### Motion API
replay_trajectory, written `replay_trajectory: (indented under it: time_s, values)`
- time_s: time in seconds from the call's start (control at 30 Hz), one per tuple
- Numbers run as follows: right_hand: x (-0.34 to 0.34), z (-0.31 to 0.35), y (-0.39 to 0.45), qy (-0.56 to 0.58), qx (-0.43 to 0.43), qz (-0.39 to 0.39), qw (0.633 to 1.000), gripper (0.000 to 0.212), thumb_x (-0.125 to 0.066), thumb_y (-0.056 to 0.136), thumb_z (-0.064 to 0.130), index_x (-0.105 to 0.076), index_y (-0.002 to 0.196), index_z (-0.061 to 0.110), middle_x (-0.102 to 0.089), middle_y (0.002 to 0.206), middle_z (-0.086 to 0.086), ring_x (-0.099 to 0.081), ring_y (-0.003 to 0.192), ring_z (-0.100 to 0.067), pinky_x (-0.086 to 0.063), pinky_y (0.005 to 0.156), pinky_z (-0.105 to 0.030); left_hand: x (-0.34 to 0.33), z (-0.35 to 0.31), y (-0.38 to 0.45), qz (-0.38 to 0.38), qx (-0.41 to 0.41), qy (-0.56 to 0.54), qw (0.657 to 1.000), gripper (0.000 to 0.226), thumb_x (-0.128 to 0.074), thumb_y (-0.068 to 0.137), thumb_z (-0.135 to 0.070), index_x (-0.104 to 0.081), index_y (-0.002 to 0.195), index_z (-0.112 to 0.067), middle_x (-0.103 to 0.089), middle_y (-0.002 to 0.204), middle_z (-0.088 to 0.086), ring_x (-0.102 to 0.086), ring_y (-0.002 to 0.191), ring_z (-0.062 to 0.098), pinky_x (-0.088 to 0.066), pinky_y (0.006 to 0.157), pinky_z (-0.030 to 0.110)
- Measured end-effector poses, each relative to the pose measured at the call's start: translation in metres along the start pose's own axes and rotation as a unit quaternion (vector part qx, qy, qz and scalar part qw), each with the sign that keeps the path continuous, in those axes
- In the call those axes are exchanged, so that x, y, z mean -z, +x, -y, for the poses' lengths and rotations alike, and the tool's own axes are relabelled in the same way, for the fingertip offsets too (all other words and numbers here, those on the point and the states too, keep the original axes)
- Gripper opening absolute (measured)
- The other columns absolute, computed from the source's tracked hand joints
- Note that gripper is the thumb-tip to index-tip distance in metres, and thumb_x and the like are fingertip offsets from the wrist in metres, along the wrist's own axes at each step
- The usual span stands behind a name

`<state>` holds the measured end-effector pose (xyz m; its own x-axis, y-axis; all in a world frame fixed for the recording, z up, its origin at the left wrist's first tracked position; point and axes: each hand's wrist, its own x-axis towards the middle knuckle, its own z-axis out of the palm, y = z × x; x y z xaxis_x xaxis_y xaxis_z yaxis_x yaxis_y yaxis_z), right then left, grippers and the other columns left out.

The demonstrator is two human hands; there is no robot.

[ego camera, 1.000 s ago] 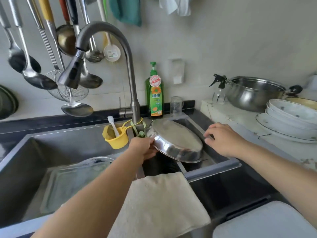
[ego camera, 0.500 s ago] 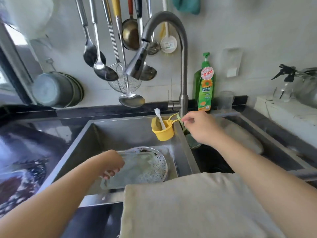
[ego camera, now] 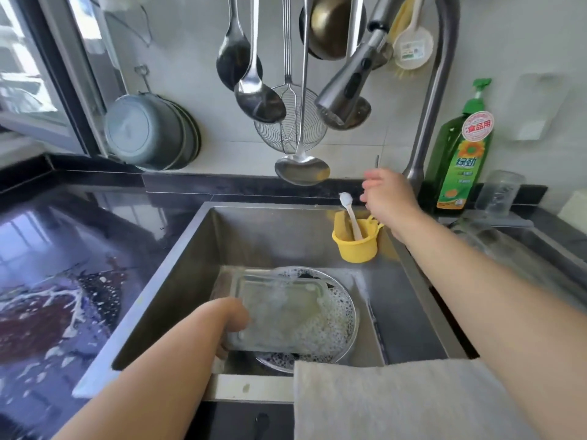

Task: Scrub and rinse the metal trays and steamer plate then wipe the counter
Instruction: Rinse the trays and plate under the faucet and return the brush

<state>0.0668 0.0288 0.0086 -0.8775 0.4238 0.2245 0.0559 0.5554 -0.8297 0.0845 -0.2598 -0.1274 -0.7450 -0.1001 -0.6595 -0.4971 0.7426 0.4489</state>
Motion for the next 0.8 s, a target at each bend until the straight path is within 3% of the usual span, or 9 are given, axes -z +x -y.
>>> replay_trajectory:
  time_s: [0.13,0.2,0.27,0.37,0.47,0.53,0.6,0.7,0.8]
  values:
    - [-0.017,-0.024,0.018,-0.175,-0.1,0.098,0.975,0.058,-0.055,0.09,0.001,-0.04,0.146,0.002,-0.05,0.144,-0.023,-0.064,0.113,-0.039,-0.054,0.097,-0.051,0.009,0.01,0.021,0.008,0.033,-0.042,0.999,0.043,-0.046,0.099,-0.011,-0.045,0.141,-0.003,-0.058,0.12,0.025,-0.071,0.093,0.037,-0.063,0.077,0.04]
    - [-0.023,-0.031,0.023,-0.211,-0.118,0.131,0.962,0.063,-0.054,0.085,-0.005,-0.039,0.146,0.001,-0.055,0.134,-0.025,-0.071,0.097,-0.037,-0.059,0.089,-0.05,0.011,0.004,0.016,-0.02,0.006,-0.029,0.999,0.038,-0.041,0.101,-0.007,-0.051,0.137,0.001,-0.063,0.111,0.021,-0.065,0.082,0.033,-0.055,0.06,0.032]
    - [-0.029,-0.034,0.026,-0.229,-0.116,0.129,0.958,0.06,-0.053,0.082,-0.009,-0.047,0.141,0.001,-0.064,0.115,-0.021,-0.073,0.085,-0.035,-0.062,0.082,-0.048,0.015,-0.001,0.017,-0.075,-0.059,0.002,0.995,0.034,-0.043,0.104,-0.005,-0.058,0.132,0.006,-0.064,0.103,0.017,-0.06,0.081,0.03,-0.051,0.059,0.034]
    - [-0.032,-0.029,0.021,-0.293,-0.017,-0.031,0.955,0.032,-0.057,0.09,0.004,-0.066,0.121,0.008,-0.067,0.111,-0.014,-0.068,0.091,-0.032,-0.06,0.079,-0.042,0.019,-0.005,0.02,-0.132,-0.079,0.01,0.988,0.02,-0.05,0.098,-0.002,-0.065,0.108,0.008,-0.057,0.076,0.018,-0.056,0.061,0.029,-0.042,0.045,0.029]
    - [-0.027,-0.03,0.024,-0.284,0.061,-0.158,0.944,0.037,-0.053,0.099,0.014,-0.053,0.136,0.01,-0.051,0.137,-0.013,-0.059,0.111,-0.04,-0.052,0.083,-0.044,0.018,-0.009,0.021,-0.162,-0.103,-0.022,0.981,0.01,-0.049,0.095,-0.004,-0.057,0.088,-0.001,-0.057,0.076,0.016,-0.057,0.065,0.03,-0.046,0.056,0.03]
    - [-0.023,-0.031,0.038,-0.293,0.021,-0.109,0.95,0.054,-0.055,0.097,0.013,-0.038,0.149,0.011,-0.039,0.151,-0.013,-0.054,0.124,-0.041,-0.05,0.093,-0.048,0.02,-0.011,0.021,-0.176,-0.122,-0.05,0.976,0.009,-0.05,0.093,-0.005,-0.055,0.085,-0.005,-0.059,0.08,0.013,-0.058,0.07,0.029,-0.047,0.063,0.033]
    - [-0.02,-0.03,0.05,-0.279,-0.029,-0.029,0.959,0.056,-0.056,0.095,0.009,-0.039,0.148,0.008,-0.043,0.15,-0.016,-0.056,0.123,-0.04,-0.053,0.098,-0.049,0.02,-0.013,0.018,-0.181,-0.145,-0.083,0.969,0.008,-0.051,0.092,-0.007,-0.057,0.087,-0.008,-0.061,0.085,0.011,-0.059,0.076,0.028,-0.048,0.067,0.034]
    - [-0.01,-0.025,0.051,-0.322,-0.008,0.027,0.946,0.051,-0.054,0.093,0.003,-0.048,0.143,0.006,-0.054,0.14,-0.018,-0.059,0.117,-0.038,-0.054,0.088,-0.04,0.02,-0.019,0.011,-0.166,-0.164,-0.16,0.959,0.011,-0.049,0.094,-0.008,-0.06,0.095,-0.009,-0.063,0.098,0.015,-0.064,0.088,0.033,-0.061,0.066,0.04]
    - [0.004,-0.015,0.041,-0.333,0.012,0.1,0.938,0.061,-0.055,0.091,-0.003,-0.043,0.149,0.007,-0.056,0.136,-0.015,-0.06,0.111,-0.034,-0.053,0.078,-0.033,0.021,-0.023,-0.002,-0.136,-0.173,-0.255,0.941,0.009,-0.05,0.098,-0.007,-0.059,0.098,-0.011,-0.06,0.102,0.015,-0.064,0.087,0.033,-0.063,0.056,0.046]
